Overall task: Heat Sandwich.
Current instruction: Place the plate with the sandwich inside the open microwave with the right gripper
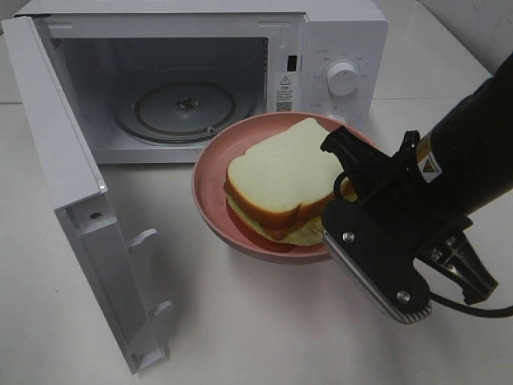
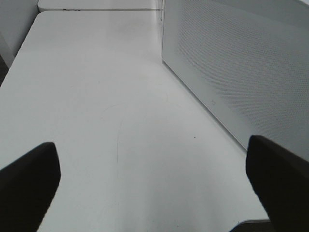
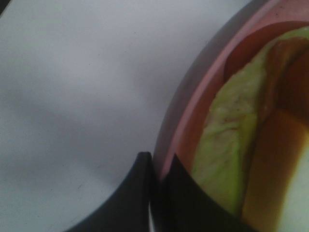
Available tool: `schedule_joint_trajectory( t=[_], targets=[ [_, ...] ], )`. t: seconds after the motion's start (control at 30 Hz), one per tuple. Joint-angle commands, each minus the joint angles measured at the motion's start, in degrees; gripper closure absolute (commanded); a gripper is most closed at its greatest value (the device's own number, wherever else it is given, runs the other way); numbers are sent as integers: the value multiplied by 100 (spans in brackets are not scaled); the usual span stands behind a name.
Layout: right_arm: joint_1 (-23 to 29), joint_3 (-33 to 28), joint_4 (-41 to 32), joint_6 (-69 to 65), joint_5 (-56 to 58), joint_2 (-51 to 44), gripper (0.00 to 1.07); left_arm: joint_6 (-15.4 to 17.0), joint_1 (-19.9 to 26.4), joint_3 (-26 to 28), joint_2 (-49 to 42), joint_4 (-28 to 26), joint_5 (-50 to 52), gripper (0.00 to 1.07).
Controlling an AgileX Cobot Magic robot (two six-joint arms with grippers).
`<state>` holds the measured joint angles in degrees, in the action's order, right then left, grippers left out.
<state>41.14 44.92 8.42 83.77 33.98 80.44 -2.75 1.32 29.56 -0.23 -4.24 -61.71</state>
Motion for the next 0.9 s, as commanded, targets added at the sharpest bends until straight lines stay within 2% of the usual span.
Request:
schedule_joint_trajectory(
  t=[0.03, 0.37, 0.9],
  targets=[
    [-52, 6, -149, 275, -327, 57, 107, 17, -6, -6, -109, -34, 57, 6],
    [-52, 80, -149, 430, -928, 481, 107, 17, -6, -6, -109, -34, 57, 6],
    [-52, 1283, -905, 705, -837, 1662, 107, 17, -6, -6, -109, -34, 57, 6]
  ],
)
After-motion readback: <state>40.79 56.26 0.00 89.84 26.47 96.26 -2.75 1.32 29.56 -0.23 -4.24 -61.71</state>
